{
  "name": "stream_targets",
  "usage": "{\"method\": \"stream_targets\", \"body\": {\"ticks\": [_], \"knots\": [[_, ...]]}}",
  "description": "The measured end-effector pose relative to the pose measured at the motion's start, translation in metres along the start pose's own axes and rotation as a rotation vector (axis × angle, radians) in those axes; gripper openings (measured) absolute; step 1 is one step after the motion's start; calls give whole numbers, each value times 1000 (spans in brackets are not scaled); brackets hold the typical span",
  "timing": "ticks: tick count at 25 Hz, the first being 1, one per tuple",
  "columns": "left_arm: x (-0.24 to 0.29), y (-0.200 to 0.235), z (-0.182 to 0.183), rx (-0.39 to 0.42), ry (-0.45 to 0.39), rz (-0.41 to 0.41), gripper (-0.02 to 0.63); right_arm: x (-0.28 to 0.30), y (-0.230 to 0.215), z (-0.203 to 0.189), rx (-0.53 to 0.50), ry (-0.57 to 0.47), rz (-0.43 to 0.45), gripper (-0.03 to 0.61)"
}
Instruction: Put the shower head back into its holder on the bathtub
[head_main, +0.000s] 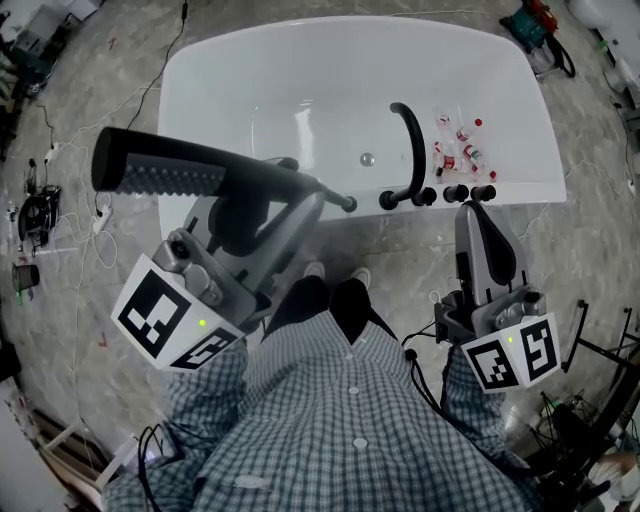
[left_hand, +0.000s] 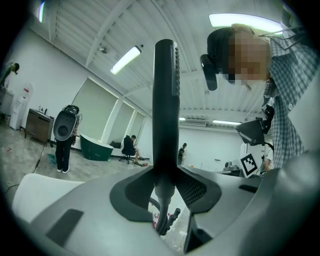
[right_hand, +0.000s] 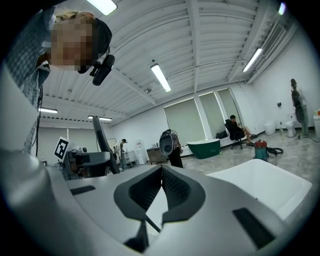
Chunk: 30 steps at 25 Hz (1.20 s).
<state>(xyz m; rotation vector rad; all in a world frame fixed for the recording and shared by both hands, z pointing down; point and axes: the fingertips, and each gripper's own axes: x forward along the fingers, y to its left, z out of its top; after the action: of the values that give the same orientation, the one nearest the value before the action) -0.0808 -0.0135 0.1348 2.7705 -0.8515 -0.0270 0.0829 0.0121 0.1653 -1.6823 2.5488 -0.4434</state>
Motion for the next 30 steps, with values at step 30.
{"method": "stream_targets", "body": {"ticks": [30], "knots": [[25, 26, -78, -2, 126, 40, 140, 13, -24, -36, 14, 74, -25, 15]]}}
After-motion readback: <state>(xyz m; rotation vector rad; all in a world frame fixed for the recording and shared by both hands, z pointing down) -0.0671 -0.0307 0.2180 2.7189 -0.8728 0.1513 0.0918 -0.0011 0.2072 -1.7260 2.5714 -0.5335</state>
